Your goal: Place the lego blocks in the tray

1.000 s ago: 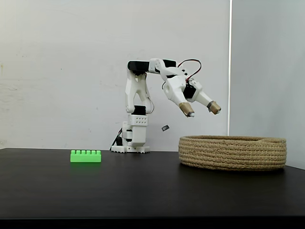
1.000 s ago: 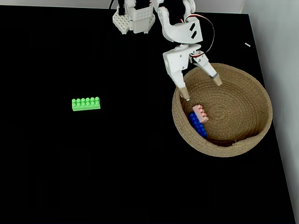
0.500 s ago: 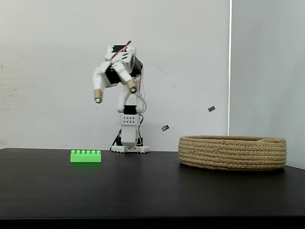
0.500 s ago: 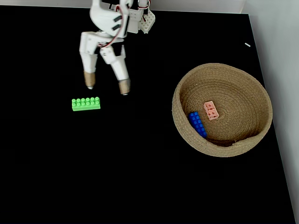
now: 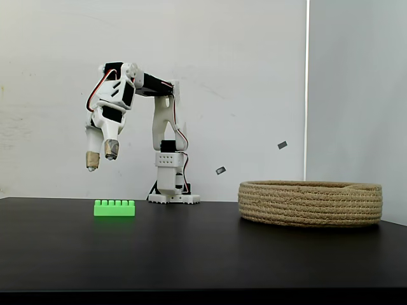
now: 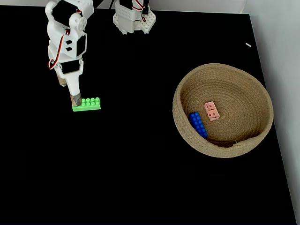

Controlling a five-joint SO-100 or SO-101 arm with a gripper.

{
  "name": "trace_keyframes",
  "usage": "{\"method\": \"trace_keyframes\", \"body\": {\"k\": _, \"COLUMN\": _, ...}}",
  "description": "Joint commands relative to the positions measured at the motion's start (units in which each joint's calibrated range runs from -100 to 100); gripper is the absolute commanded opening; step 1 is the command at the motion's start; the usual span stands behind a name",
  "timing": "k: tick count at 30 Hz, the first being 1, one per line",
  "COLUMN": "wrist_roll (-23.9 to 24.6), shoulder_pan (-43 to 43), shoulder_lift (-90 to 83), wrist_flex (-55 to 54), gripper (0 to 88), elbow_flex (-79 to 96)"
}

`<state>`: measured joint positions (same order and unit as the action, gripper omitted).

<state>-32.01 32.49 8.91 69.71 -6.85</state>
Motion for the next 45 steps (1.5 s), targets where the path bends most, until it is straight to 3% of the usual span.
{"method": "trace_keyframes", "body": {"k": 1, "wrist_roll": 1.17, "shoulder_pan": -0.26, "shoulder_lift": 0.12, "wrist_flex": 0.13, "gripper": 33.9, "elbow_flex": -3.32}}
{"method": "trace_keyframes", "body": {"k": 14, "wrist_roll": 5.57, "shoulder_pan": -2.73, "shoulder_lift": 2.87, "wrist_flex": -0.62, "gripper": 32.4, "elbow_flex": 3.61}}
{"method": "trace_keyframes", "body": {"k": 36, "wrist_roll": 5.96, "shoulder_pan": -2.65, "shoulder_lift": 5.80, "wrist_flex": -6.28, "gripper": 28.7, "elbow_flex": 11.18}}
{"method": "trace_keyframes", "body": {"k": 40, "wrist_roll": 6.20, "shoulder_pan": -2.90, "shoulder_lift": 6.92, "wrist_flex": -6.95, "gripper": 22.5, "elbow_flex": 10.91}}
{"method": "trace_keyframes", "body": {"k": 45, "wrist_roll": 6.74, "shoulder_pan": -3.39, "shoulder_lift": 9.06, "wrist_flex": -7.70, "gripper": 0.8, "elbow_flex": 9.36}}
